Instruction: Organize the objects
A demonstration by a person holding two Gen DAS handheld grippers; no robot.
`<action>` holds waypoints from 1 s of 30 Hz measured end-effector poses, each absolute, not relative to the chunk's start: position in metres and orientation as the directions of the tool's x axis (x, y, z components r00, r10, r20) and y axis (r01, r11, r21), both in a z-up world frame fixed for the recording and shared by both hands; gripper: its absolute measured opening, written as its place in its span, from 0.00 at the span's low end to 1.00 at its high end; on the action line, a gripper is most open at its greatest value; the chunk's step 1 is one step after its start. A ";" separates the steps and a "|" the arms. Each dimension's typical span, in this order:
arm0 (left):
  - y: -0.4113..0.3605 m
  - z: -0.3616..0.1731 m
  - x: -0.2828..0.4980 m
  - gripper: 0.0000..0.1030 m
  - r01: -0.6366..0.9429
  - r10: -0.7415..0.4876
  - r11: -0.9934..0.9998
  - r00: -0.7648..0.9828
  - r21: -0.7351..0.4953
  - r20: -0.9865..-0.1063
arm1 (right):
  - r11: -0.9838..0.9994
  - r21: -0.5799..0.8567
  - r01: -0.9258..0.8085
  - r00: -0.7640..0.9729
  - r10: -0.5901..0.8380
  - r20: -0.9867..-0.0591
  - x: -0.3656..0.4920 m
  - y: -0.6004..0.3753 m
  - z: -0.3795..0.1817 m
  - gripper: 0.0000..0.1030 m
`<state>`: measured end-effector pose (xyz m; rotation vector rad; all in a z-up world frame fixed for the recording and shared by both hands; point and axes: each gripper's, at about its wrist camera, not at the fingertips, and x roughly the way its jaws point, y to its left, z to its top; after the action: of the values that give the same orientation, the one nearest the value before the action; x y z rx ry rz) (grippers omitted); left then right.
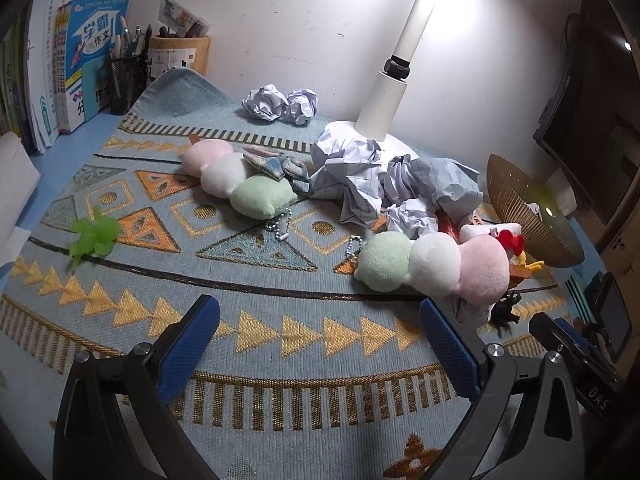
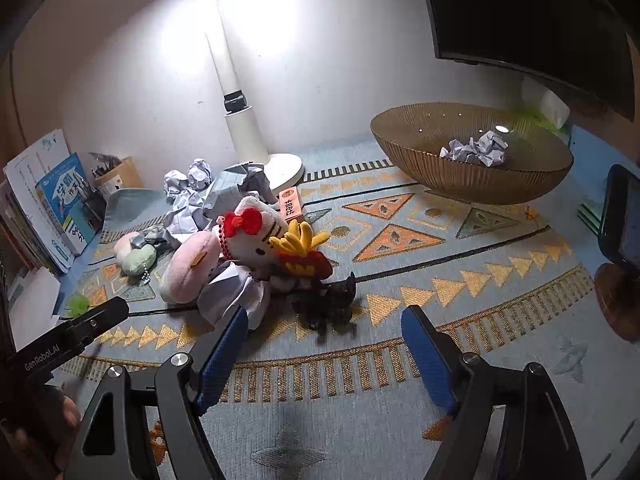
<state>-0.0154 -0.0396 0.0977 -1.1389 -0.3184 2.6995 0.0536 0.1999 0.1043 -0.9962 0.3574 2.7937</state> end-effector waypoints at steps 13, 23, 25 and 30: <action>-0.038 0.098 -0.016 0.97 -0.101 0.268 -0.956 -0.678 -0.274 -0.684 | -0.962 0.162 -0.220 -0.767 0.068 -0.638 0.053 0.198 0.104 0.78; -0.038 0.097 -0.017 0.97 -0.103 0.275 -0.954 -0.672 -0.281 -0.687 | -0.965 0.149 -0.217 -0.763 0.073 -0.642 0.052 0.197 0.104 0.78; -0.038 0.097 -0.017 0.97 -0.103 0.276 -0.954 -0.672 -0.283 -0.687 | -0.965 0.149 -0.216 -0.765 0.072 -0.640 0.052 0.197 0.104 0.78; -0.039 0.098 -0.016 0.97 -0.103 0.274 -0.954 -0.675 -0.281 -0.685 | -0.968 0.163 -0.190 -0.782 0.049 -0.621 0.056 0.196 0.107 0.78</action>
<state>-0.0155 -0.0393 0.0978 -1.1483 -0.3248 2.6802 0.0562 0.1956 0.1066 -0.9779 0.3295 2.8317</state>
